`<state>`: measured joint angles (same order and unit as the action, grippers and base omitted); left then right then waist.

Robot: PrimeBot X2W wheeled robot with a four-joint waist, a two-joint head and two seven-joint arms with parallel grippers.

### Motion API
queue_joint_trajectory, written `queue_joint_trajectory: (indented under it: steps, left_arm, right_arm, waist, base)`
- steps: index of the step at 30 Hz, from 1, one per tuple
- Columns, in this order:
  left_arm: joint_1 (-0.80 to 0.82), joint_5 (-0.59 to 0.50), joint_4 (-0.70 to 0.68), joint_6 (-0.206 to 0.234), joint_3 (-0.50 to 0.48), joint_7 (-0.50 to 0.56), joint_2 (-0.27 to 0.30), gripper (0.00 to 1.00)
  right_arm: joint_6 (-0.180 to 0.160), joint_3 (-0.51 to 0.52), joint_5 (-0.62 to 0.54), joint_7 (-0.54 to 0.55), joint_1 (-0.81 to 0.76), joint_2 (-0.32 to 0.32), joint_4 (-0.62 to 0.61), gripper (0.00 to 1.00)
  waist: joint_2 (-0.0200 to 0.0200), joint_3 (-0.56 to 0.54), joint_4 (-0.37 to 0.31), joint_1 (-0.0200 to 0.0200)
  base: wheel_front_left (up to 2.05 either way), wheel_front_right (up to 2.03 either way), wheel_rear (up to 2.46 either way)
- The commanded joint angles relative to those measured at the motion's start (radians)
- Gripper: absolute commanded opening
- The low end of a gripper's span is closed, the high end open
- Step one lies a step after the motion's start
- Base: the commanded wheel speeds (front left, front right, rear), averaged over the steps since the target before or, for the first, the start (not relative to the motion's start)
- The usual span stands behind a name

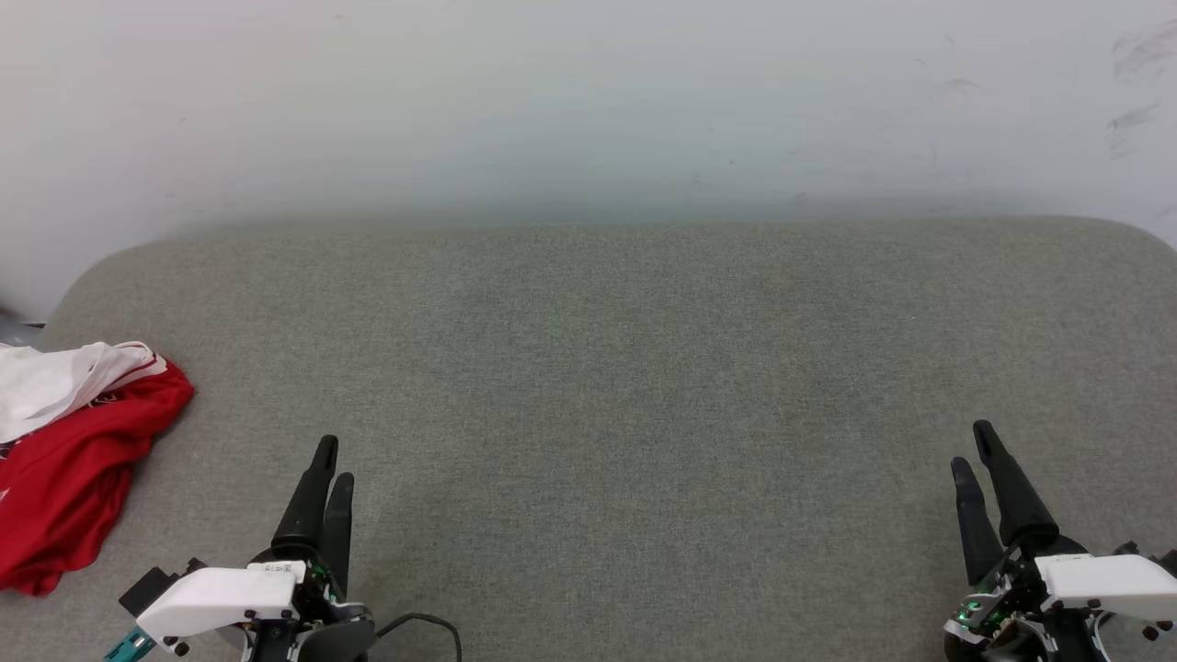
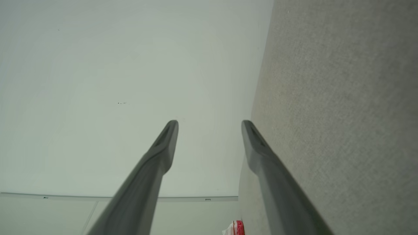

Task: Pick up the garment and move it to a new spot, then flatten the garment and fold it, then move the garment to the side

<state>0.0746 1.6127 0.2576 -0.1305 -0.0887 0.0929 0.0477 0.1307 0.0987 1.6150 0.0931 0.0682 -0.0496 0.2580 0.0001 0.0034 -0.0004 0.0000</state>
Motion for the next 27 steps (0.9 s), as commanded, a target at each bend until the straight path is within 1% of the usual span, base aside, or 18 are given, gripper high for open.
queue_joint_trajectory:
  steps: [1, 20, 23, 27]
  left_arm:
    - [0.018, -0.009, -0.039, 0.0, 0.02, -0.017, 0.002, 1.0]
    - [-0.002, -0.065, -0.15, 0.0, 0.094, -0.099, 0.002, 1.0]
    - [-0.005, -0.1, -0.169, 0.0, 0.098, -0.11, 0.002, 1.0]
    - [-0.007, -0.197, -0.191, 0.0, 0.101, -0.126, 0.002, 1.0]
  right_arm:
    - [0.0, -0.012, -0.01, -0.018, 0.009, -0.001, -0.037, 1.0]
    - [0.0, -0.061, -0.037, -0.098, -0.018, -0.011, -0.141, 1.0]
    - [0.0, -0.066, -0.06, -0.11, -0.022, -0.017, -0.159, 1.0]
    - [0.0, -0.071, -0.141, -0.127, -0.028, -0.031, -0.174, 1.0]
  waist:
    - [-0.0001, 0.0, 0.0, 0.0001]
    - [-0.0001, -0.004, 0.008, 0.0001]
    - [-0.0001, -0.005, 0.009, 0.0001]
    - [-0.0001, -0.007, 0.012, 0.0001]
  base:
    - [0.0, 0.0, 0.0]
    - [0.0, 0.0, 0.0]
    - [0.0, 0.0, 0.0]
    - [0.0, 0.0, 0.0]
